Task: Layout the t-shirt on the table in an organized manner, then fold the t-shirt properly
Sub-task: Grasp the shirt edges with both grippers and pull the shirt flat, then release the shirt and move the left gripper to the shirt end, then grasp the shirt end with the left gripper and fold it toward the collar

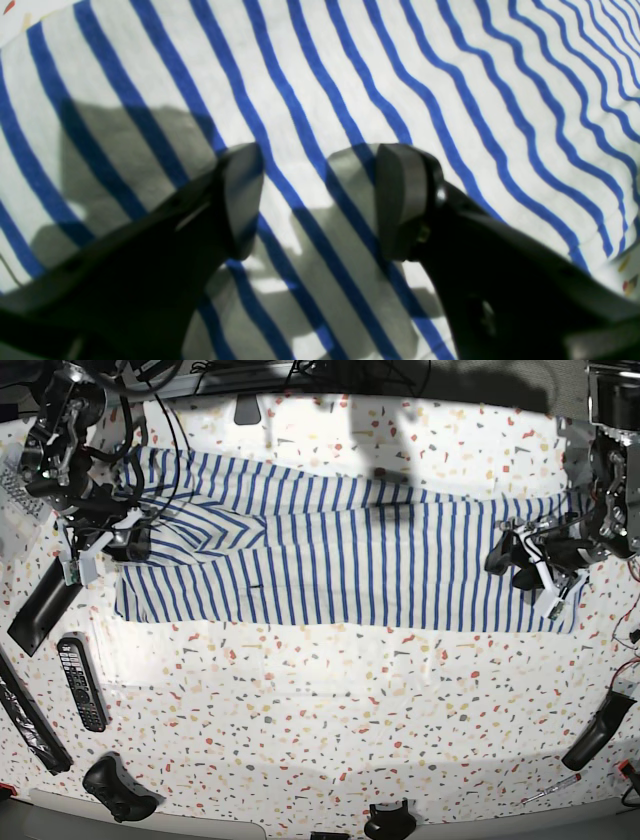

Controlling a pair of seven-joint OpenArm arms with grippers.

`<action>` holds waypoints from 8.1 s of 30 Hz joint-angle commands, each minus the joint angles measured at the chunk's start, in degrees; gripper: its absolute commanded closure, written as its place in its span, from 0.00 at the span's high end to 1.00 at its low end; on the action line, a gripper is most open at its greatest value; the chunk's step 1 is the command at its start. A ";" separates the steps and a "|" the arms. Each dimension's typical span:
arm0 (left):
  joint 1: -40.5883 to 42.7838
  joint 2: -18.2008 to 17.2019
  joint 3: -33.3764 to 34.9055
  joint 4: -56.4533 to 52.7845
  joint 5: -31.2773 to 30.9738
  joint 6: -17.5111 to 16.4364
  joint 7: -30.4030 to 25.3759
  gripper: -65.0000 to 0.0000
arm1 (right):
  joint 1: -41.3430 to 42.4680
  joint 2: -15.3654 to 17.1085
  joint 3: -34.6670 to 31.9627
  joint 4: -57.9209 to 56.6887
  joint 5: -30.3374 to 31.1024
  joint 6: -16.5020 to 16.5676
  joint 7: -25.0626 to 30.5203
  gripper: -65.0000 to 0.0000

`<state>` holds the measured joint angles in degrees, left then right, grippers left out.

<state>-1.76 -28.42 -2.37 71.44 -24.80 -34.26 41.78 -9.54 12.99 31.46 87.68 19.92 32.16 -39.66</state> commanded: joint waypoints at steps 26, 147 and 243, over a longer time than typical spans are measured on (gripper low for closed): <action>-0.31 -8.59 -0.24 9.92 -5.68 12.24 5.05 0.52 | 8.20 0.83 -12.37 -8.13 -8.76 -6.71 -1.66 0.26; -8.85 -7.28 -17.00 -4.07 -37.09 -0.07 32.20 0.00 | -29.20 0.81 -12.33 47.32 0.24 4.02 -2.23 0.26; 0.66 36.81 -3.15 16.31 2.01 1.68 11.19 0.52 | -26.23 0.83 -12.31 47.01 -0.76 1.57 -0.33 0.52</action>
<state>-0.19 7.27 -5.69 86.65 -21.69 -31.97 53.93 -35.86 13.47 18.90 133.86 18.35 34.44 -41.34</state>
